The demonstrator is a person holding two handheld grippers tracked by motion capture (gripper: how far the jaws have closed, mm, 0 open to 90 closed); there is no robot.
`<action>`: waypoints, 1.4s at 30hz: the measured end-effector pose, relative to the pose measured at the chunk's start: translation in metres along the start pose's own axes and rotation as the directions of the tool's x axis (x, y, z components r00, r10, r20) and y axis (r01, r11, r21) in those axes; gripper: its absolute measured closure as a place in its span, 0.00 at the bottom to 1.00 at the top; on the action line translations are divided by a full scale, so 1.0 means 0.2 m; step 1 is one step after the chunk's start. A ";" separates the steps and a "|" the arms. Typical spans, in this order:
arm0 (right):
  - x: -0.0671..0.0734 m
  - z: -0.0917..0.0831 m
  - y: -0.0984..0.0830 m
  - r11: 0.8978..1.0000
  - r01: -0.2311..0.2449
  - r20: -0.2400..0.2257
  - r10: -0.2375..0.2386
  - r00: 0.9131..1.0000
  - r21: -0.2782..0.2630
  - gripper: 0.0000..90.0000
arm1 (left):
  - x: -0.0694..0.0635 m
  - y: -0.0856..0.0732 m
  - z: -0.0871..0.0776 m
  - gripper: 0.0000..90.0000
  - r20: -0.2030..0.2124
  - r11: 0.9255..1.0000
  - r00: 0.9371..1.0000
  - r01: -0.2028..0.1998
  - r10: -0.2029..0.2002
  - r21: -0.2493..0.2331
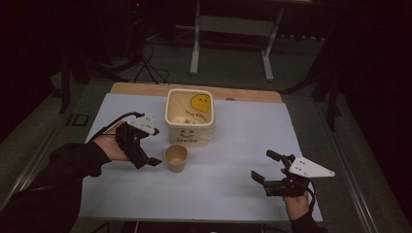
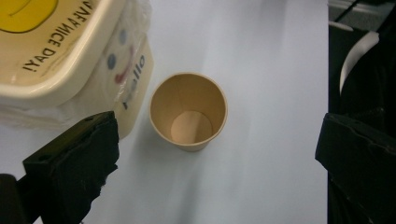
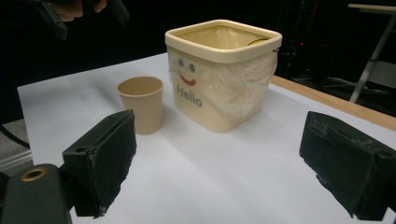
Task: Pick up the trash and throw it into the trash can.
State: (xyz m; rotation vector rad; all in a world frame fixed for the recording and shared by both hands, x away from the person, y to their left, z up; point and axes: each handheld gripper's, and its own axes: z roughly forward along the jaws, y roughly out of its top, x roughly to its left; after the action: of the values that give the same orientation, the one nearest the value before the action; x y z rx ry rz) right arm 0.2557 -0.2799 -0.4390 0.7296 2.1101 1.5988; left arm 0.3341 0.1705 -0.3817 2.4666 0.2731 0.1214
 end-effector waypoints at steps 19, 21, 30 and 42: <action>0.01 0.01 0.00 1.000 0.008 -0.016 -0.008 1.000 0.015 0.12 | 0.05 0.08 0.23 0.00 0.053 0.988 0.997 -0.059 0.051 0.146; 0.01 0.01 0.00 1.000 0.008 -0.017 -0.008 1.000 0.018 0.12 | 0.06 0.09 0.26 0.00 0.050 0.985 0.997 -0.064 0.057 0.158; 0.01 0.01 0.00 1.000 0.010 -0.021 -0.010 1.000 0.023 0.12 | 0.08 0.10 0.35 0.00 0.039 0.976 0.998 -0.061 0.054 0.208; 0.01 0.02 -0.01 0.999 0.012 -0.018 -0.012 1.000 0.032 0.12 | 0.10 0.10 0.48 0.06 0.044 0.953 0.996 -0.091 0.081 0.288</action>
State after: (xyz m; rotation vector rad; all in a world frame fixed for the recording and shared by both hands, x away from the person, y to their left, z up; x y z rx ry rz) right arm 0.2567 -0.2767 -0.4415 0.7140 2.1533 1.5743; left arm 0.3724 0.1014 -0.4446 2.7708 0.1793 0.0835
